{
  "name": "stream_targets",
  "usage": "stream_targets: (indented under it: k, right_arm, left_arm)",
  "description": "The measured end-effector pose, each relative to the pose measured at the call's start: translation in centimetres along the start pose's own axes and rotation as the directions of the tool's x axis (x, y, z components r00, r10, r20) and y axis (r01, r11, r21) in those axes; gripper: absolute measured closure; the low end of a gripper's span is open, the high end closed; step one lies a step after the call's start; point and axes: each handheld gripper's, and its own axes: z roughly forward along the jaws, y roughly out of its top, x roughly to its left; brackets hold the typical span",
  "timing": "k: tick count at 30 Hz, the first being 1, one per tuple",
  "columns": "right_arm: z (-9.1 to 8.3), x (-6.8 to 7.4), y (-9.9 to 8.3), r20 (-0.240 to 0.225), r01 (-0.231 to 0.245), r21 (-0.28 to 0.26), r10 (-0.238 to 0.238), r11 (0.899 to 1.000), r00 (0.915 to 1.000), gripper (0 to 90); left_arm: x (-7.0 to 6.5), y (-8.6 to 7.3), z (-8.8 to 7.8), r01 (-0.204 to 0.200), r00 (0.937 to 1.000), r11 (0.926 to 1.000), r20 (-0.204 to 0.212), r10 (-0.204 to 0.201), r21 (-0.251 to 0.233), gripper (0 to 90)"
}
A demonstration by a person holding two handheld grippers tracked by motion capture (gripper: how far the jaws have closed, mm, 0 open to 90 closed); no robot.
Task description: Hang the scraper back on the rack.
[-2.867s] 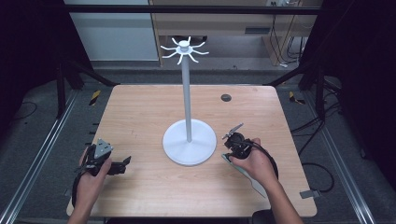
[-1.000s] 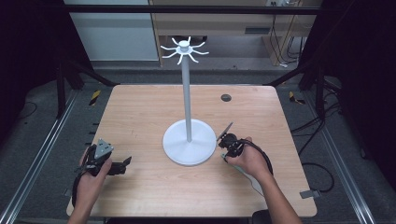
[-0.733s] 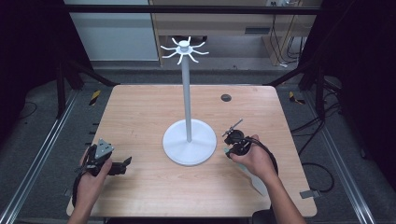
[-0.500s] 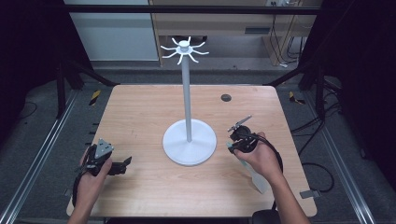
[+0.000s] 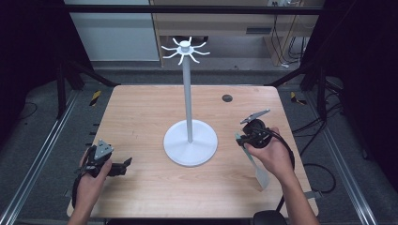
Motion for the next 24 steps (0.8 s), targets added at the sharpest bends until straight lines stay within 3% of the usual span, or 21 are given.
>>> stream_targets:
  k: [10,16,24]
  right_arm:
    - [-3.0,-1.0,0.7,0.045,-0.013,-0.091,0.017,0.996,0.9988,74.9]
    - [-4.3,-1.2,1.4,0.057,-0.010,-0.173,0.020,0.985,0.9982,74.9]
    - [-4.7,-1.1,1.7,0.061,-0.010,-0.236,0.025,0.972,0.9978,74.9]
  left_arm:
    - [0.0,-0.1,-0.2,0.001,1.0000,1.0000,-0.008,-0.001,-0.003,2.6]
    - [0.0,-0.1,0.0,-0.001,1.0000,1.0000,-0.006,0.001,0.003,2.6]
    - [0.2,-0.1,-0.2,0.002,0.9999,1.0000,-0.011,-0.002,0.003,2.6]
